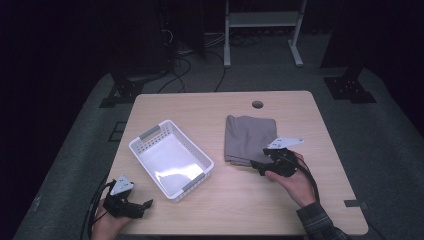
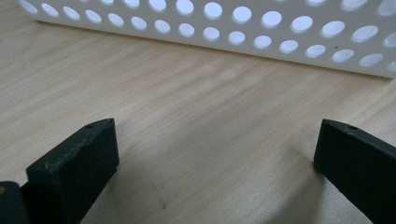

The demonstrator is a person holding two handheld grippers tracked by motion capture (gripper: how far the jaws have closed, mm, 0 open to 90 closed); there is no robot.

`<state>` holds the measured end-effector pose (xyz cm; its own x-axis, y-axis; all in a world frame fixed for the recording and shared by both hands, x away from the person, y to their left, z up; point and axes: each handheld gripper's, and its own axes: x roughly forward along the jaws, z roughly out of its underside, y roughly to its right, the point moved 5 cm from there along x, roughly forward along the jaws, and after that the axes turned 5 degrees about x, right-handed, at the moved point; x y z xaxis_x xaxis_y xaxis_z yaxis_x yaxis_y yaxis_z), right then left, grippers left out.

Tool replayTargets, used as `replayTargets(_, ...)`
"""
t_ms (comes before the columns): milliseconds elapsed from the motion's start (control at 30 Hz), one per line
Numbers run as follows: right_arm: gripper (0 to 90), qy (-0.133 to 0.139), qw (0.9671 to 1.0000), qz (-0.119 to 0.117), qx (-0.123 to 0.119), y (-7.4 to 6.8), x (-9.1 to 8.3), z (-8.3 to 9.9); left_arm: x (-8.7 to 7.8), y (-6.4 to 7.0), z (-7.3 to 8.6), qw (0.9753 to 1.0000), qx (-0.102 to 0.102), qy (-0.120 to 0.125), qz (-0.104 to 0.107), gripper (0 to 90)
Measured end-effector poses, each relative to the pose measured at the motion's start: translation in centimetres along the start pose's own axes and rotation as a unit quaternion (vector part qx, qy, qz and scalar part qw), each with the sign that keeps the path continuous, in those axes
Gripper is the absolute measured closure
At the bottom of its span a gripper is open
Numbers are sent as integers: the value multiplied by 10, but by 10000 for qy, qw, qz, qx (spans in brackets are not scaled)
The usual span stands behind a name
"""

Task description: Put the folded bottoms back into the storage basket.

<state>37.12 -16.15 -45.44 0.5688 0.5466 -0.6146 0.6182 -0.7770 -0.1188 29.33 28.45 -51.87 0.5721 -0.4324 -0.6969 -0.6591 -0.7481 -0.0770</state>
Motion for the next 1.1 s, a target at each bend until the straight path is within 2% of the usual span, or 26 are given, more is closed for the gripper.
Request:
replayTargets(267, 334, -65, 9998, -164, -135, -11, 24, -16, 0, 0, 0, 10000, -3, 0, 0, 0)
replayTargets(400, 363, -193, 9990, -262, -314, -19, 45, -24, 0, 0, 0, 10000, 10, -2, 0, 0)
replayTargets(433, 363, -193, 9990, -262, -314, -19, 45, -24, 0, 0, 0, 10000, 10, -2, 0, 0)
replayTargets(533, 387, -314, 9983, -322, -381, -23, 62, -26, 0, -1, 0, 10000, 34, -15, 5, 0)
replayTargets(833, 436, -620, 9966, -272, -461, -26, 93, -28, 0, -1, 0, 10000, 23, -14, 20, 0)
replayTargets(933, 492, -786, 9952, -212, -548, -28, 106, -26, 0, -1, 0, 10000, 16, -12, 19, 0)
replayTargets(967, 492, -786, 9952, -212, -548, -28, 106, -26, 0, -1, 0, 10000, 16, -12, 19, 0)
replayTargets(1000, 546, -855, 9942, -157, -633, -29, 111, -25, 0, -1, 0, 10000, 20, -14, 9, 0)
replayTargets(1033, 546, -855, 9942, -157, -633, -29, 111, -25, 0, -2, 0, 10000, 18, -16, 3, 0)
replayTargets(1100, 660, -914, 9934, -116, -683, -30, 114, -24, 0, -2, 0, 10000, 5, -18, -17, 0)
